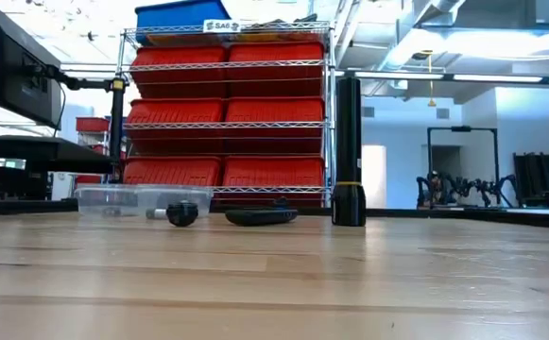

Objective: Insert battery
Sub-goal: Insert the silver battery into the flashlight battery compartment

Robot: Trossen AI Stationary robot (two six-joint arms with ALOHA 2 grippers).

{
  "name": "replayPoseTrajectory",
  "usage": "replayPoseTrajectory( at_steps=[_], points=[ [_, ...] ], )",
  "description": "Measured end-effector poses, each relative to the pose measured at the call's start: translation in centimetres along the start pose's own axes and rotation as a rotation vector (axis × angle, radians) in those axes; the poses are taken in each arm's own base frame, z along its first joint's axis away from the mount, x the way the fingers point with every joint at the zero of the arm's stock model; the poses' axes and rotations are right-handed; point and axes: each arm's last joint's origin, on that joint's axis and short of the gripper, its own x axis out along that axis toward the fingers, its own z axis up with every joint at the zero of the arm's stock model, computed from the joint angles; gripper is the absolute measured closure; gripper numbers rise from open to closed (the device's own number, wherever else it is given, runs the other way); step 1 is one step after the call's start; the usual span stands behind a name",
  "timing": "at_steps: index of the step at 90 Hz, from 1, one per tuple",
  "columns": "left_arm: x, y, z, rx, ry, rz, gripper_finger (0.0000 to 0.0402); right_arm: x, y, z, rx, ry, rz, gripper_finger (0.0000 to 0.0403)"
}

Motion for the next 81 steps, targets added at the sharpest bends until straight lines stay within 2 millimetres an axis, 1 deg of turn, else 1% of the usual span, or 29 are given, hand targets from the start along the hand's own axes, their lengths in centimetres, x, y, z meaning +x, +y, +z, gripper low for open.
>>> replayPoseTrajectory(
  at_steps=[12,29,38,48,58,71,81],
  points=[
    [0.0,0.0,0.0,-0.003,-0.005,-0.003,0.0372,0.0,0.0,0.0,-0.006,0.001,0.0,0.0301],
    [0.0,-0.1,0.0,-0.002,-0.004,-0.016,0.0372,0.0,0.0,0.0,-0.003,0.001,0.0,0.0366],
    [0.0,-0.1,0.0,-0.003,-0.004,-0.017,0.0368,0.0,0.0,0.0,-0.002,0.007,0.002,0.0367],
    [0.0,0.0,0.0,0.038,0.004,-0.005,0.0344,-0.1,0.0,0.0,-0.006,0.017,0.002,0.0367],
    [0.0,0.0,-0.4,0.091,0.04,0.006,0.0319,-0.7,-0.3,0.3,-0.007,0.065,-0.028,0.0367],
    [-0.3,0.8,-1.2,0.091,0.131,0.053,0.0283,-2.1,-0.8,1.3,-0.001,0.159,-0.078,0.0367],
    [-1.0,1.6,-2.2,0.047,0.264,0.093,0.0244,-4.0,-1.2,3.3,0.009,0.19,-0.12,0.0367]
  ],
)
